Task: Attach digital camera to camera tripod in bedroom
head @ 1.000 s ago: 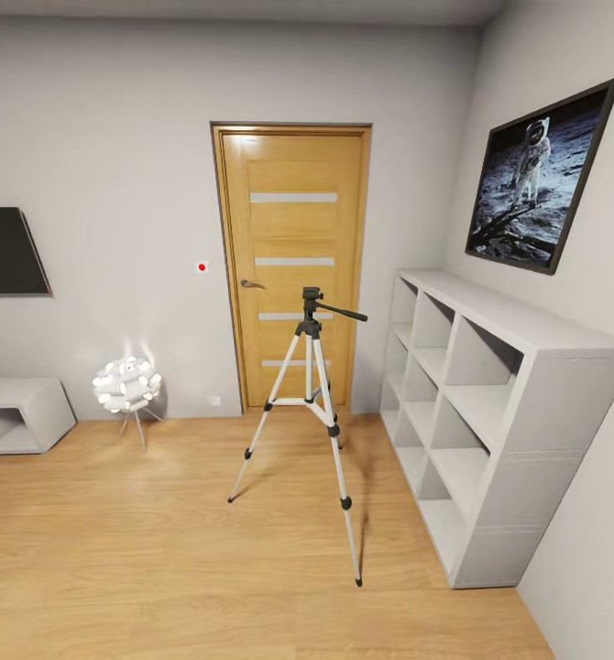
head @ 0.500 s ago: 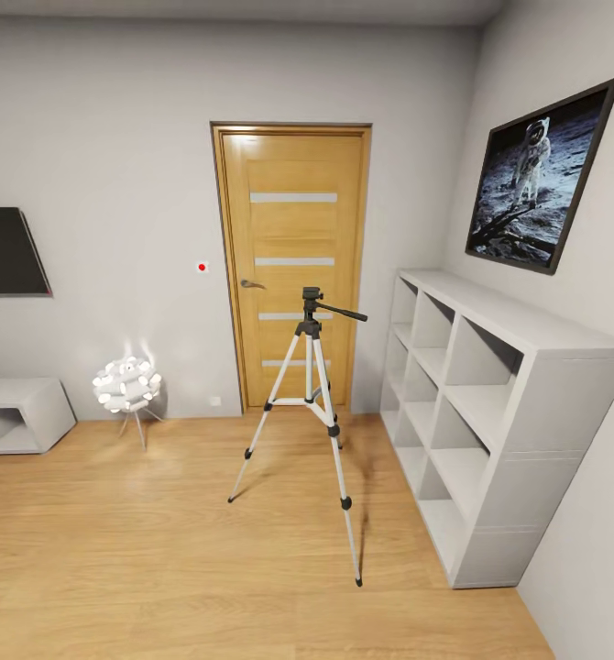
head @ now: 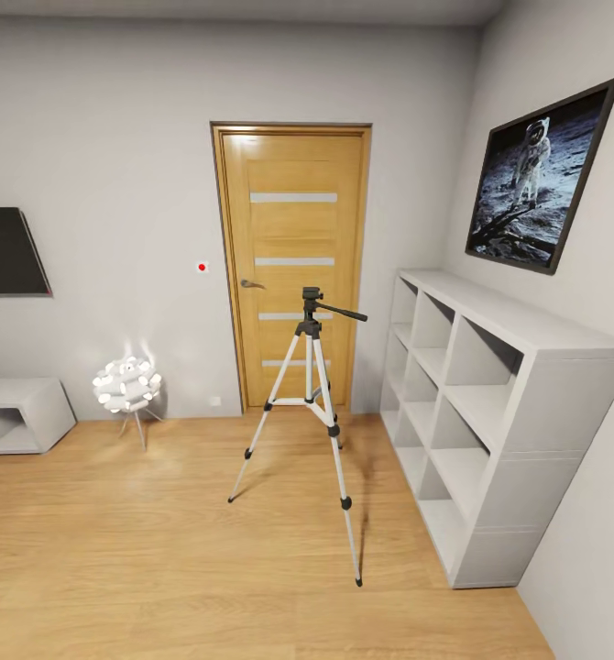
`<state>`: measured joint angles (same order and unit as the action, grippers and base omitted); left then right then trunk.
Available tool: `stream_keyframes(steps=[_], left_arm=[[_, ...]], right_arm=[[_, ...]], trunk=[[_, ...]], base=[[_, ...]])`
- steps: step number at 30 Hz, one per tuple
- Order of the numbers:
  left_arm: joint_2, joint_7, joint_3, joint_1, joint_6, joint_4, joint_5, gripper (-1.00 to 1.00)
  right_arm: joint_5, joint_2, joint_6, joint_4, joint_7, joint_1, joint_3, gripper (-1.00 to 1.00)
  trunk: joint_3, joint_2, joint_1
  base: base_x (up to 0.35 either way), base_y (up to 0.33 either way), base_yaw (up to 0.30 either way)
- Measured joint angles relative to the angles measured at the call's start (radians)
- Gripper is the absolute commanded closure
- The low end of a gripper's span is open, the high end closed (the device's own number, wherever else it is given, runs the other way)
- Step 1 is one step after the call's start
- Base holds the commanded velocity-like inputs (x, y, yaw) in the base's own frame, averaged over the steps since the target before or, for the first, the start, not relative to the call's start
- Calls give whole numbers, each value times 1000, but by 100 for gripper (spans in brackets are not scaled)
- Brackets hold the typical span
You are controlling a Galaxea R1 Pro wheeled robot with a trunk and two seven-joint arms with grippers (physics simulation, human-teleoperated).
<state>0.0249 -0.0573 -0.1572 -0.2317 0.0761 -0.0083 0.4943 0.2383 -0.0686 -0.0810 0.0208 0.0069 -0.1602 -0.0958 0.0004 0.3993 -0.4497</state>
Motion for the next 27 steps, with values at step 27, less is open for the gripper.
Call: stream_keyframes(steps=[27], left_arm=[[7,1,2,0,-73,6,12,100]], right_arm=[[-5,6,-1,-3,0,0,-5,-100]], trunk=[[0,0,1]], base=[[216,1,0]])
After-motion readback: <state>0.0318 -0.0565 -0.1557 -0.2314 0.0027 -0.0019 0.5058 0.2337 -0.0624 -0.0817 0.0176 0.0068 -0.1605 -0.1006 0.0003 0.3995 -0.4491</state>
